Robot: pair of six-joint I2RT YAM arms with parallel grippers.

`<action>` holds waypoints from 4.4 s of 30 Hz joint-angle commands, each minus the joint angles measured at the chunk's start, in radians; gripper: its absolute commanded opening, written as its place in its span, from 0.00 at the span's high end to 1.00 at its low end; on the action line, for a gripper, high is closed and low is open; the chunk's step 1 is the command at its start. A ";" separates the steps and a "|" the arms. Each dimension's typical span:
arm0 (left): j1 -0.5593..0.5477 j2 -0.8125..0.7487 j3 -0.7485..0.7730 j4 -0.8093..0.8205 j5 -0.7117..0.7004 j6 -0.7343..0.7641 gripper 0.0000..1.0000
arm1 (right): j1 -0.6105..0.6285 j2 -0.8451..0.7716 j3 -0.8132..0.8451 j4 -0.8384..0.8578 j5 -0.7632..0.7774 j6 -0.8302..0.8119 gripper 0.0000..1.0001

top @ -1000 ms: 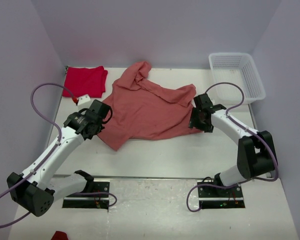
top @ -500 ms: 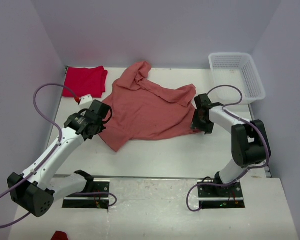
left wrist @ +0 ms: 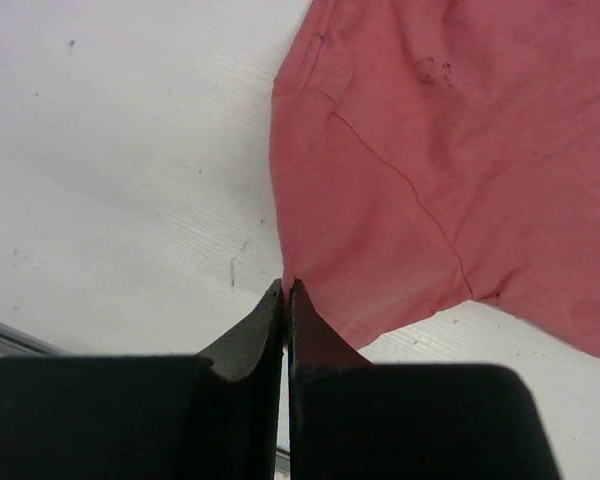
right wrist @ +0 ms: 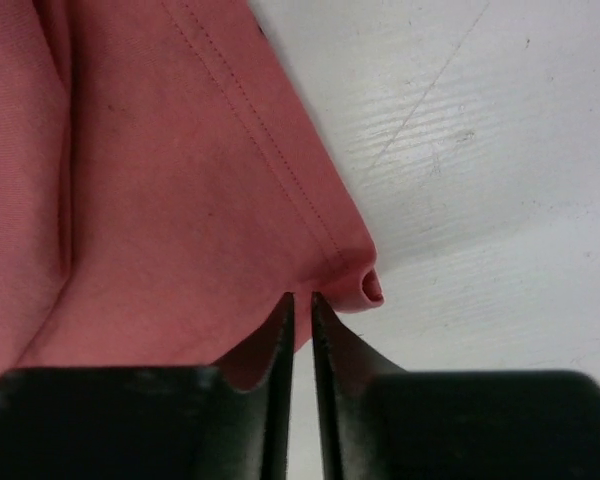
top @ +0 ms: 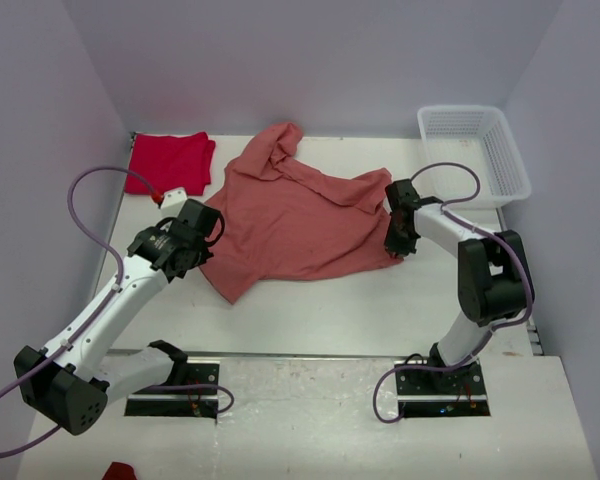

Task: Fold and stack the t-shirts
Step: Flatten out the tshirt

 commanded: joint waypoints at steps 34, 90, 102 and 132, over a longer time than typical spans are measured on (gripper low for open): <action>0.008 -0.030 -0.030 0.081 0.069 0.088 1.00 | 0.044 -0.240 -0.151 0.019 0.004 0.461 0.59; 0.008 -0.048 -0.028 0.103 0.143 0.115 1.00 | 0.112 -0.021 0.009 -0.039 0.096 0.644 1.00; 0.008 -0.056 -0.033 0.101 0.146 0.112 1.00 | 0.124 0.113 0.259 -0.056 0.036 0.394 1.00; 0.010 -0.065 -0.033 0.115 0.158 0.135 1.00 | 0.002 0.159 0.410 -0.174 0.035 0.105 0.48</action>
